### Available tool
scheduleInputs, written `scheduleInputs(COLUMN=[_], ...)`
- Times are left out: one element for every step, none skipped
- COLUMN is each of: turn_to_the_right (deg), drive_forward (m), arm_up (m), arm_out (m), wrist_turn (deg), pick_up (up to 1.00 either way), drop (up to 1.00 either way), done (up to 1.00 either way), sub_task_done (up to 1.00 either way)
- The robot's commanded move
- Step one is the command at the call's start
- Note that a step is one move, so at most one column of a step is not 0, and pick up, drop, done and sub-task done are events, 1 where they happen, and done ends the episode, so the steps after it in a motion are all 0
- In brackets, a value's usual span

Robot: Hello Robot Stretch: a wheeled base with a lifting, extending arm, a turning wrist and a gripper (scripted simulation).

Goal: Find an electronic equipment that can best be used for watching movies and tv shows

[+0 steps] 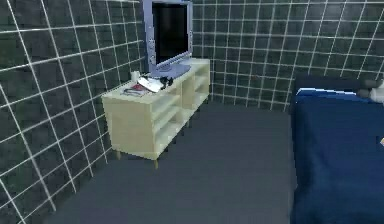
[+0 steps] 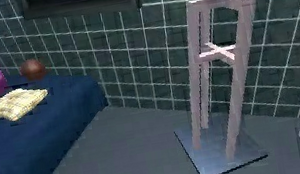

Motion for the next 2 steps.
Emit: scheduleInputs(turn_to_the_right=[0.0, -9.0], drive_forward=[1.0, 0.0], arm_up=[0.0, 0.0], arm_out=[0.0, 0.0], wrist_turn=[0.0, 0.0], pick_up=[0.0, 0.0], drop=[0.0, 0.0], done=[0.0, 0.0], sub_task_done=[0.0, 0.0])
